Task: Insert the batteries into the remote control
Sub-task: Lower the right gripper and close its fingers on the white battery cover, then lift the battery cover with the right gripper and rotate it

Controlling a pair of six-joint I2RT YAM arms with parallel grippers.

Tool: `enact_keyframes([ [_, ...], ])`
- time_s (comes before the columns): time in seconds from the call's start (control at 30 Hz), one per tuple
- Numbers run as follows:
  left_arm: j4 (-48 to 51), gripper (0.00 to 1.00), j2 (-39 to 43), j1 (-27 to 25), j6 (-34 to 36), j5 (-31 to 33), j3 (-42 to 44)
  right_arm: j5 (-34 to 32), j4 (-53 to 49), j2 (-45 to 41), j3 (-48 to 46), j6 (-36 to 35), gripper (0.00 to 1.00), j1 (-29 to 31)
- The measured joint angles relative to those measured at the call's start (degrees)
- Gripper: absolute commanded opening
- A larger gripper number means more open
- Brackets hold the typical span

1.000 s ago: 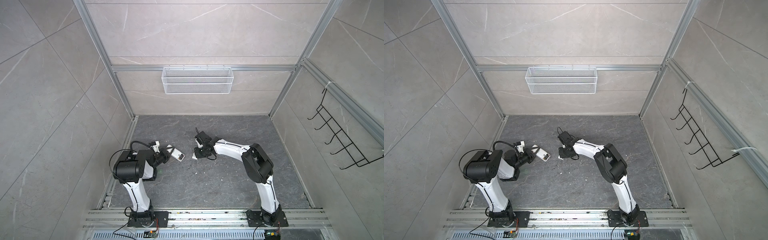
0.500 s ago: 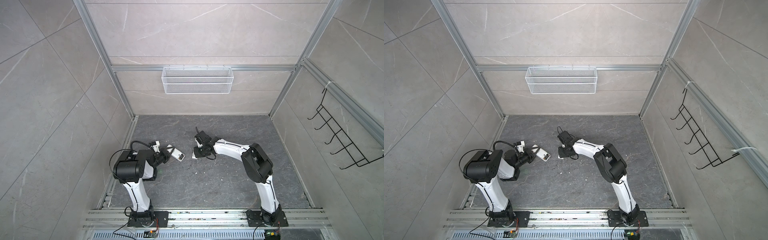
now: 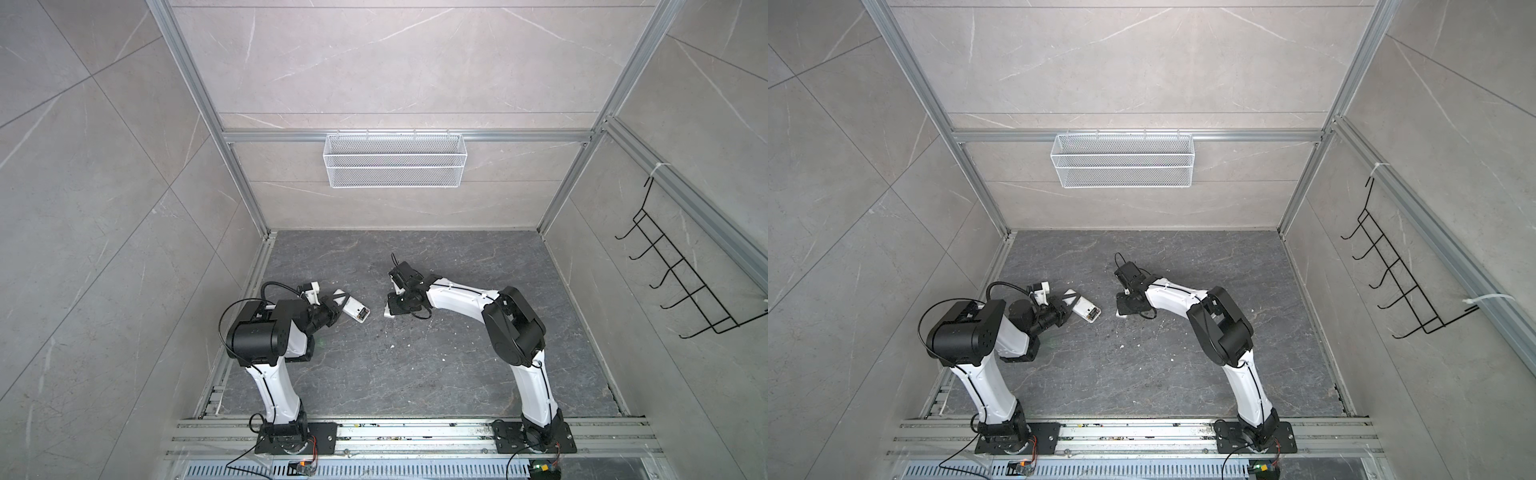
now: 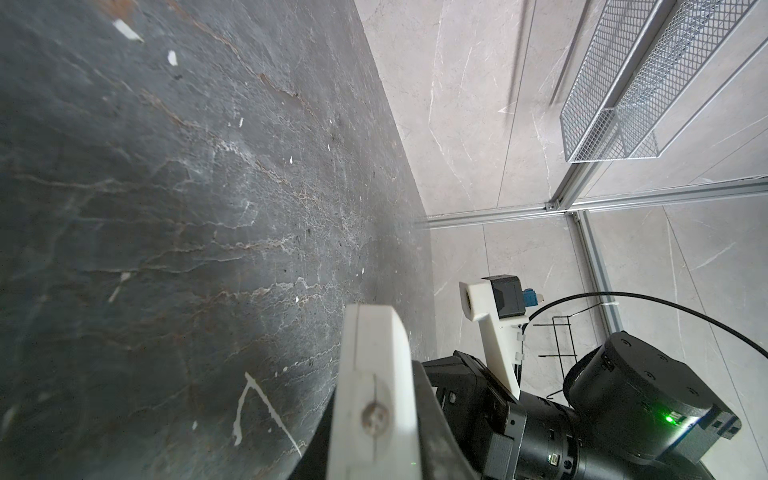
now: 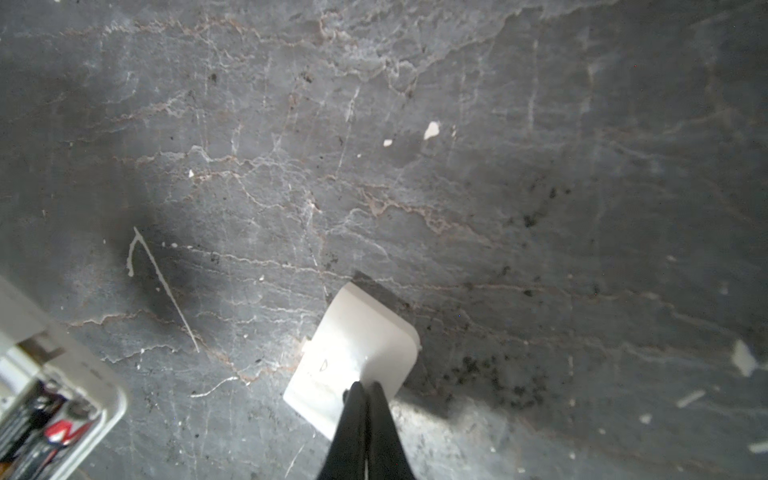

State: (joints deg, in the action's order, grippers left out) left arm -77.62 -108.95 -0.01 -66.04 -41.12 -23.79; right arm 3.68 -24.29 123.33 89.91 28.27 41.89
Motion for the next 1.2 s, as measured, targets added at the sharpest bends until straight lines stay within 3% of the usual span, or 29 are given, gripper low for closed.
enact_keyframes([
  [0.37, 0.0, 0.0, 0.0, 0.0, -0.4, 0.0, -0.2, -3.6, -5.6, 0.0, 3.6, -6.1, 0.35, 0.0],
  [0.53, 0.0, 0.0, 0.0, 0.0, -0.4, 0.0, -0.3, -0.9, -6.7, 0.0, 7.2, -12.7, 0.68, 0.0],
  [0.63, 0.0, 0.0, 0.0, 0.0, -0.4, 0.0, -0.3, 1.2, -6.3, 0.0, 7.1, -16.7, 0.77, 0.3],
  [0.87, 0.0, 0.0, 0.0, 0.0, -0.4, 0.0, -0.3, 1.4, -5.8, 0.0, 6.1, -24.2, 0.79, 1.0],
  [1.2, 0.0, 0.0, 0.0, -0.1, -0.4, 0.0, -0.3, -0.7, -4.4, 1.6, 2.4, -28.5, 0.77, 1.2],
])
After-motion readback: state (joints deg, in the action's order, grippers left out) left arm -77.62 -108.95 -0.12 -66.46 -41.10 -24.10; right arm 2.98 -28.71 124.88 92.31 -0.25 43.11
